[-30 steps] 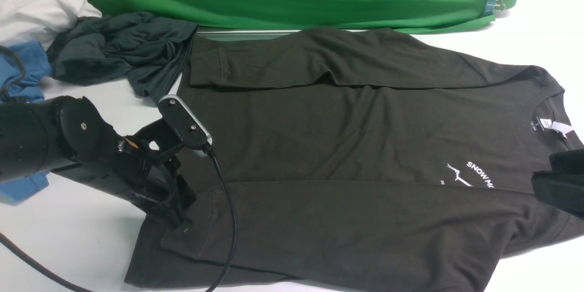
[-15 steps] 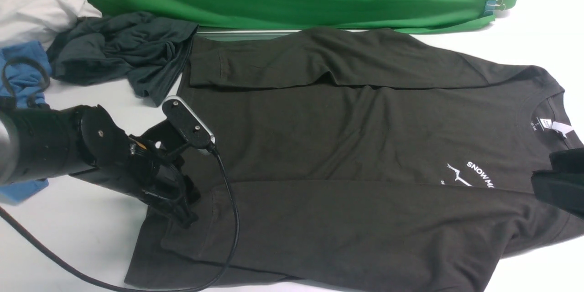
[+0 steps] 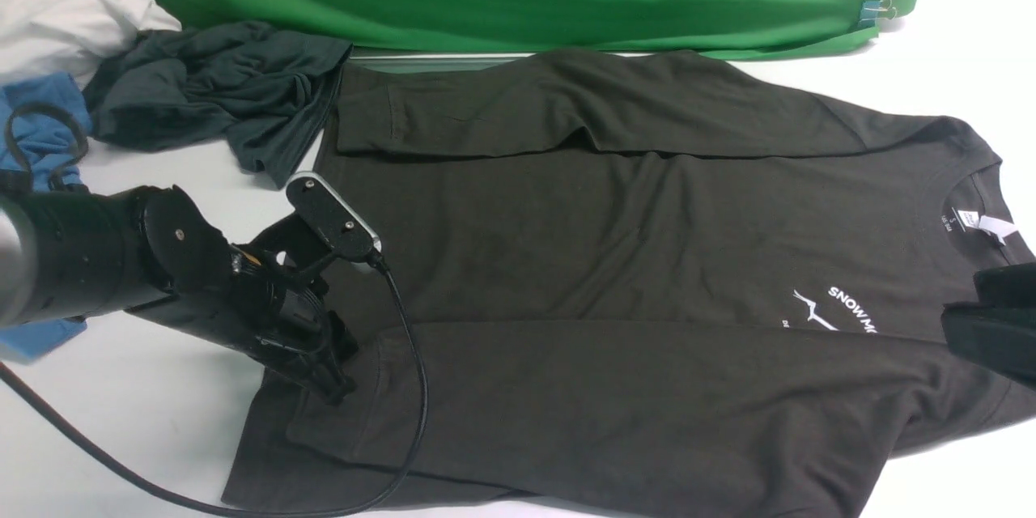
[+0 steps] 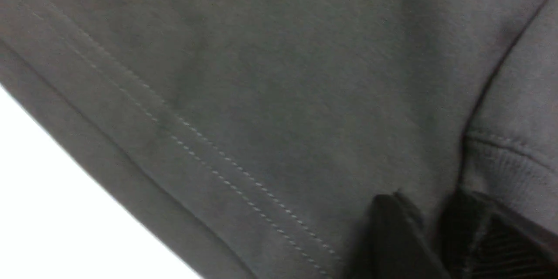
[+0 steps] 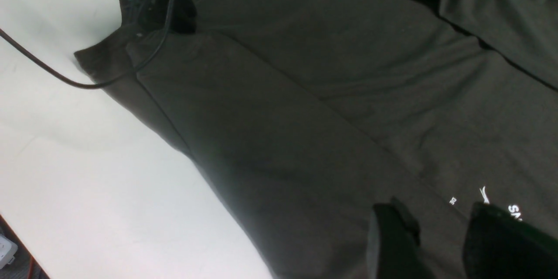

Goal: Fold a long-sleeved shirt on a white desktop.
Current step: 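Grasp the left edge of the dark T-shirt lying flat on the table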

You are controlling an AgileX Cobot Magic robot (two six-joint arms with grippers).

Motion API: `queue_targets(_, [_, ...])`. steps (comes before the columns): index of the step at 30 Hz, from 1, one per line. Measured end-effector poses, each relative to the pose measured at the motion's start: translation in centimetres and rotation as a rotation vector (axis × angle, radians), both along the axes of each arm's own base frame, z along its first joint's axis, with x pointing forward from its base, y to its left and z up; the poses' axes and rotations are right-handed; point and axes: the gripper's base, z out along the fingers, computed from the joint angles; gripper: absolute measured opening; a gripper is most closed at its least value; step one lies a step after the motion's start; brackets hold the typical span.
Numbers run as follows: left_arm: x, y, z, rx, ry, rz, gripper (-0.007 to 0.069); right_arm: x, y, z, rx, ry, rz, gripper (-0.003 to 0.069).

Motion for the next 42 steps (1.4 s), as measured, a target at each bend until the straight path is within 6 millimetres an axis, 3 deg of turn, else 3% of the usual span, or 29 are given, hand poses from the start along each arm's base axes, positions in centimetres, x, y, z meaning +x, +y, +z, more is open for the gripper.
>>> queue_targets(3, [-0.1, -0.1, 0.0, -0.006, 0.017, -0.002, 0.0052, 0.0, 0.0, 0.0, 0.001, 0.0, 0.0, 0.0238])
queue_targets(5, [-0.2, -0.1, 0.1, -0.007, 0.017, -0.004, 0.0023, 0.0, 0.0, 0.0, 0.001, 0.0, 0.0, 0.0238])
queue_targets(11, [-0.8, -0.1, 1.4, -0.017, 0.006, -0.021, 0.0015, 0.0, 0.0, 0.0, 0.001, 0.0, 0.001, 0.0238])
queue_targets(20, [-2.0, 0.0, 5.8, -0.064, -0.114, 0.009, 0.0017, 0.0, 0.0, 0.0, 0.027, 0.021, -0.025, 0.0238])
queue_targets(26, [-2.1, -0.1, 5.3, -0.083, -0.053, 0.043, 0.0021, 0.7, 0.3, -0.4, 0.023, 0.061, -0.036, 0.0238])
queue_targets(29, [-1.8, -0.1, 4.0, -0.067, -0.009, 0.04, 0.0034, 1.1, 0.5, -0.7, 0.016, 0.079, -0.038, 0.0238])
queue_targets(34, [-1.2, 0.0, 0.9, -0.008, 0.086, 0.014, 0.0153, 1.6, 0.7, -1.1, 0.007, 0.102, -0.039, 0.0238])
queue_targets(38, [-1.0, 0.2, 0.5, 0.021, 0.074, -0.004, 0.0254, 1.6, 0.7, -1.1, 0.007, 0.102, -0.04, 0.0238])
queue_targets(42, [-0.8, 0.2, 0.6, 0.026, 0.053, -0.002, 0.0302, 1.6, 0.7, -1.1, 0.007, 0.102, -0.04, 0.0238])
